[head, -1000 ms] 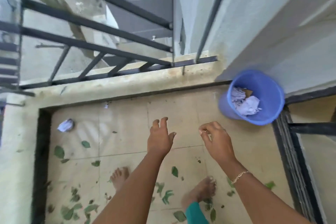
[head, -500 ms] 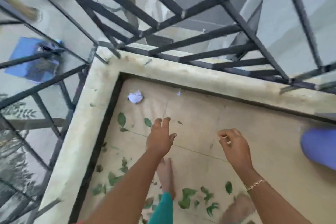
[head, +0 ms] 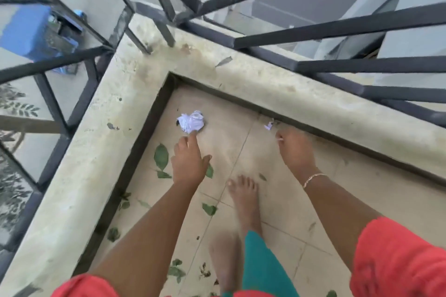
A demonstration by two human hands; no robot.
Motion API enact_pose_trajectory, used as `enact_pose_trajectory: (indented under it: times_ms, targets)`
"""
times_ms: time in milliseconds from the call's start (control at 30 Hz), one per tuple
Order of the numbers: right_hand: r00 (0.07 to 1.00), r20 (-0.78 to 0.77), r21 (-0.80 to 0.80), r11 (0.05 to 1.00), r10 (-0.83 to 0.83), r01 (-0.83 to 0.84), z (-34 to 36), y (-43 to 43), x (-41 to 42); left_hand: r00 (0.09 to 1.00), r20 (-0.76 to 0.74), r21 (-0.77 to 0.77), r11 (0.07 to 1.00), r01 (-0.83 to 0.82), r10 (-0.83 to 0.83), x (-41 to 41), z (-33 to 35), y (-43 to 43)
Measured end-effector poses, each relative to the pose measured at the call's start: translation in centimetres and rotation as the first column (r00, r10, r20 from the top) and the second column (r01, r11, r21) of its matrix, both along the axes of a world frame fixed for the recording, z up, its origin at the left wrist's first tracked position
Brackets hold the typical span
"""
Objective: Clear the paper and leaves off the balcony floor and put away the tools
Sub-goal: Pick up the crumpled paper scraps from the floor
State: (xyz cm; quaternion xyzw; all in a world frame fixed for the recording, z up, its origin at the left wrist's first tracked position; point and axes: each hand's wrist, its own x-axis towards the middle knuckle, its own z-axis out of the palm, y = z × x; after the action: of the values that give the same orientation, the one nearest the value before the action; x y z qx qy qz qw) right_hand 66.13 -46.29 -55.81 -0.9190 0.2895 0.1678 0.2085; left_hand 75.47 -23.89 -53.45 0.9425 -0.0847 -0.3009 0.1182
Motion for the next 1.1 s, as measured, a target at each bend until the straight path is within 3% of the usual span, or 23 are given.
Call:
enact_pose_trajectory:
  times_ms: [167, 367, 600, 700, 833, 967, 1100]
  targets:
    - [0.966, -0.113, -0.070, 0.968, 0.233, -0.242, -7.0, -1.2, 2.9, 0.991, 0.126, -0.062, 0.997, -0.037, 0.044, 5.1, -6.2, 0.6]
    - [0.894, -0.258, -0.101, 0.910, 0.367, -0.402, -11.1, -1.6, 3.5, 0.993, 0.057, -0.128, 0.987, -0.092, 0.100, 9.9, -13.5, 0.6]
    - [0.879, -0.237, -0.116, 0.887, 0.413, -0.448, -12.6, -1.6, 4.1, 0.978, -0.078, -0.134, 0.970, -0.203, 0.193, 9.2, -15.1, 0.7]
    - [0.926, -0.163, -0.091, 0.929, 0.340, -0.357, -12.2, -1.4, 3.8, 0.956, -0.080, -0.193, 0.937, -0.292, 0.281, 8.3, -13.4, 1.2]
    - [0.998, 0.000, 0.025, 0.998, 0.059, -0.059, -8.6, -0.6, 3.0, 0.935, -0.107, -0.210, 0.912, -0.352, 0.337, 6.8, -9.5, 2.5]
    - [0.983, 0.138, 0.114, 0.988, -0.118, 0.103, -2.3, 0.8, 1.7, 0.922, -0.187, -0.230, 0.897, -0.377, 0.339, 4.5, -3.9, 3.0]
    - [0.923, 0.273, 0.164, 0.958, -0.272, 0.235, 4.3, 1.6, -0.5, 0.949, -0.186, -0.140, 0.949, -0.284, 0.257, 2.2, 1.5, 3.2]
